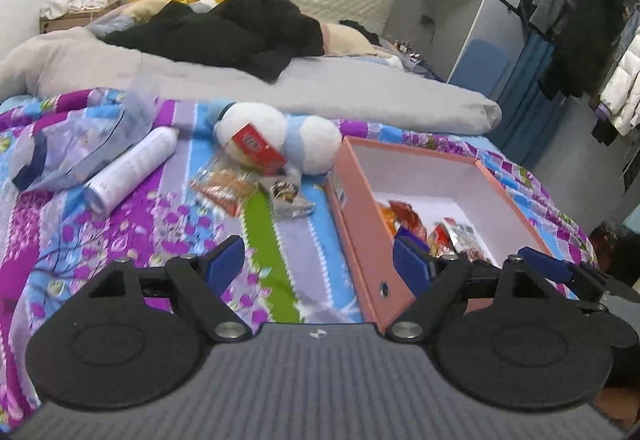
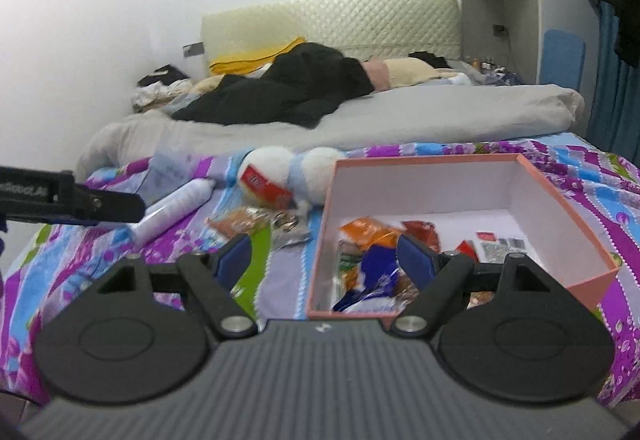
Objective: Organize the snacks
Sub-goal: 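Withdraw both grippers from the pink box toward the plush toy, then grasp the red-labelled pack with the left gripper while the right gripper grasps the clear bag, then lift the red-labelled pack with the left gripper while the right gripper lifts the clear bag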
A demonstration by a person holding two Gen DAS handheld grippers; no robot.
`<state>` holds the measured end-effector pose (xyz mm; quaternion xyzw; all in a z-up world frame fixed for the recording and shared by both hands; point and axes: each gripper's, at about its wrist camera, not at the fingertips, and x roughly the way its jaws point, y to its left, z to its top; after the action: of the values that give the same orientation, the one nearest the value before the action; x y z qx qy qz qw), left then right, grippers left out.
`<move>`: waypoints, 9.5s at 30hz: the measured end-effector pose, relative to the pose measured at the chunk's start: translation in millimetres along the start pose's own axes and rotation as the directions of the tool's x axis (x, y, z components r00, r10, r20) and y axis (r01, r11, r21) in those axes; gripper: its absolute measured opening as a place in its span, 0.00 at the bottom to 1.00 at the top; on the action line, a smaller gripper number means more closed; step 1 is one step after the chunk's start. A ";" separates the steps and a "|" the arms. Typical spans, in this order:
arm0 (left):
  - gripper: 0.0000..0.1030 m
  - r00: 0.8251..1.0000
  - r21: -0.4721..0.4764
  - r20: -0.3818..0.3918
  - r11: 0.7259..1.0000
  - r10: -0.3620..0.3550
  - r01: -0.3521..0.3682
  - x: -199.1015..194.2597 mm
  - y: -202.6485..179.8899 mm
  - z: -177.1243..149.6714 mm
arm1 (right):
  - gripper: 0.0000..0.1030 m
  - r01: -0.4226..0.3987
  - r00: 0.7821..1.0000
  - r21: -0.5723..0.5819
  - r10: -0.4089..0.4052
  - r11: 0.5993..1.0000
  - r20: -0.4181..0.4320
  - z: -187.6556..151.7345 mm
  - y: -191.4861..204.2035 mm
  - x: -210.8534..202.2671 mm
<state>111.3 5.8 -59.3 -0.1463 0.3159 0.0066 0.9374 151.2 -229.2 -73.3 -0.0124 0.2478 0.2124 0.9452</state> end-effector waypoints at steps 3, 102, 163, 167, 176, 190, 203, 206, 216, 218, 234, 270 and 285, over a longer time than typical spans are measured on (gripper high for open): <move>0.82 0.999 0.002 0.007 1.000 0.031 -0.031 -7.8 7.1 -10.5 | 0.79 -0.019 1.000 -0.004 0.019 1.000 -0.009 -9.0 11.6 -6.8; 0.53 0.980 0.019 -0.180 0.995 -0.090 0.095 347.2 145.1 42.7 | 0.53 -0.056 0.947 -0.117 0.016 0.992 -0.319 -24.2 67.9 333.0; 0.81 0.951 0.153 -0.306 0.988 0.038 0.010 92.3 82.1 -117.2 | 0.58 -0.150 0.847 0.043 0.150 0.988 -0.511 -89.0 49.3 124.2; 0.79 0.942 0.201 -0.328 0.980 0.066 0.002 103.6 78.8 -123.9 | 0.58 -0.167 0.831 0.047 0.166 0.985 -0.531 -91.8 52.2 128.2; 0.71 0.936 0.204 -0.344 0.979 0.077 -0.006 113.0 80.3 -127.5 | 0.60 -0.186 0.779 0.139 0.232 0.973 -0.582 -90.6 45.6 147.1; 0.35 0.952 0.065 -0.300 0.997 0.058 -0.040 90.1 98.2 -111.0 | 0.38 -0.189 0.800 0.083 0.202 0.978 -0.565 -85.0 59.3 143.0; 0.11 0.978 -0.054 -0.208 0.998 0.032 -0.044 48.6 89.0 -94.8 | 0.36 -0.148 0.871 0.078 0.167 0.986 -0.461 -62.7 55.9 93.3; 0.08 0.983 -0.078 -0.180 0.995 0.042 -0.056 40.7 86.5 -90.4 | 0.36 -0.136 0.887 0.086 0.160 0.987 -0.432 -55.2 52.4 81.6; 0.00 0.997 -0.087 -0.075 0.996 -0.011 0.004 10.1 58.3 -58.5 | 0.36 -0.102 0.931 0.132 0.142 0.986 -0.336 -26.6 30.2 40.5; 0.00 0.998 -0.078 -0.057 0.997 -0.022 0.017 7.5 50.4 -51.7 | 0.36 -0.101 0.937 0.138 0.140 0.985 -0.320 -23.0 27.5 34.2; 0.49 0.966 -0.138 -0.249 0.990 -0.064 0.030 57.6 81.1 -93.3 | 0.36 -0.103 0.868 0.153 0.164 0.983 -0.468 -80.0 24.4 48.9; 0.59 0.921 0.149 -0.352 0.982 0.164 -0.118 106.5 76.0 -127.4 | 0.36 -0.035 0.840 0.181 0.127 0.983 -0.528 -98.7 6.3 76.5; 0.55 0.951 -0.004 -0.296 0.996 0.086 -0.092 56.5 65.3 -94.5 | 0.36 -0.050 0.884 0.182 0.128 0.982 -0.449 -76.1 10.1 44.6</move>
<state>93.9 37.5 -182.2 -0.1395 0.4586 0.0296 0.8771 146.9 -212.2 -160.4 0.0275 0.4810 0.2253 0.8468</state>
